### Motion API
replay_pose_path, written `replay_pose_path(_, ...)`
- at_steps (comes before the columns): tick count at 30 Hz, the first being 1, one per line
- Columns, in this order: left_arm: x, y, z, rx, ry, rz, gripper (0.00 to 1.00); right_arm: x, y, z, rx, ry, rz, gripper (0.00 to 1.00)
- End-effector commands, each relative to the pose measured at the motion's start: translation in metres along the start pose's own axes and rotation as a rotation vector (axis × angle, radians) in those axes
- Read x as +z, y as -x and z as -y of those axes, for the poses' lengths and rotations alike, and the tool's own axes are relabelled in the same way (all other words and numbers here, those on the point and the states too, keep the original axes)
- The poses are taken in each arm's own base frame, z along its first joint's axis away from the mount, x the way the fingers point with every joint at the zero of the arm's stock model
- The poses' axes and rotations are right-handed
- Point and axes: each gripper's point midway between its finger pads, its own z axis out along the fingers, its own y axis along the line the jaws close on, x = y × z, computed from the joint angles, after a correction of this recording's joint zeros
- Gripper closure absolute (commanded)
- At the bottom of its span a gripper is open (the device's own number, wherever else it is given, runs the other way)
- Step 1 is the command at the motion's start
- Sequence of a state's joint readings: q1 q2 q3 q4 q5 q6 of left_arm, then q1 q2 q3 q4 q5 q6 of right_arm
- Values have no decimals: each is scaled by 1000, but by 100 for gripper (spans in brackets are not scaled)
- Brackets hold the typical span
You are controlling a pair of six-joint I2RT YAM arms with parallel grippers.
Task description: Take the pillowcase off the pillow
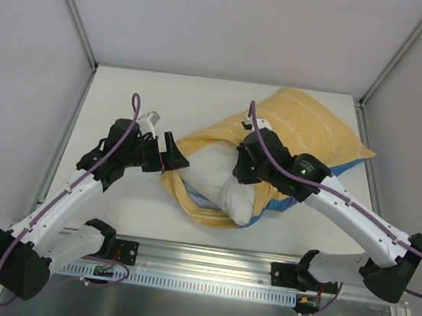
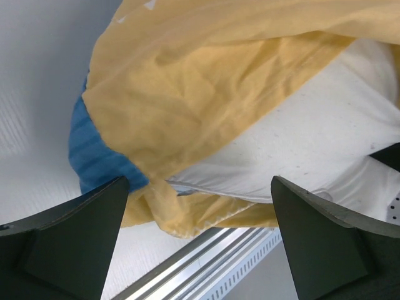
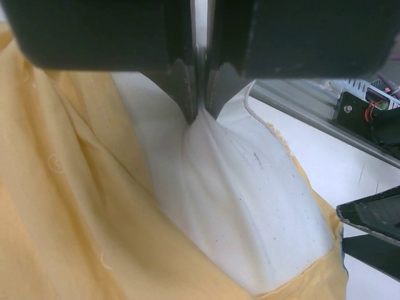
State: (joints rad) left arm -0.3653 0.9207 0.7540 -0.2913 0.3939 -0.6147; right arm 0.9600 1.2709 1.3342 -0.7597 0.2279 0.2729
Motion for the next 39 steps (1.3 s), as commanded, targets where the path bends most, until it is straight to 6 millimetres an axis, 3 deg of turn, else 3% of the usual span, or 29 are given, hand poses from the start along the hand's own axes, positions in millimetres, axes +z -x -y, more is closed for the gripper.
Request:
replay_pose_path(1,5,-7,-2,59,-21,-40,1,-28,28,-3,56,43,111,99)
replay_pose_path(7,7,-3,-13,66,30,-11,17,-47,38,8,65,31,157,99)
replay_pose_path(11,7,7,-14,72,55,21,52,-59,40,18,63,9,180,99)
replay_pose_path(12,6,8,-14,70,62,26,66,-61,40,23,66,-3,180,99)
replay_pose_path(14,6,12,-15,70,76,38,77,-65,40,28,70,-15,190,99)
replay_pose_path(15,5,14,-15,72,81,44,87,-67,39,33,72,-26,189,99)
replay_pose_path(18,3,21,-17,76,101,55,100,-74,37,40,77,-35,200,99)
replay_pose_path(26,2,45,-15,52,128,99,100,-89,21,59,86,-70,203,99)
replay_pose_path(29,14,51,-17,47,141,69,100,-96,15,59,92,-39,213,99)
replay_pose_path(35,67,53,-32,-15,155,-61,100,-112,26,50,137,41,293,99)
replay_pose_path(39,88,72,-19,-28,100,-62,100,-97,19,36,148,94,246,99)
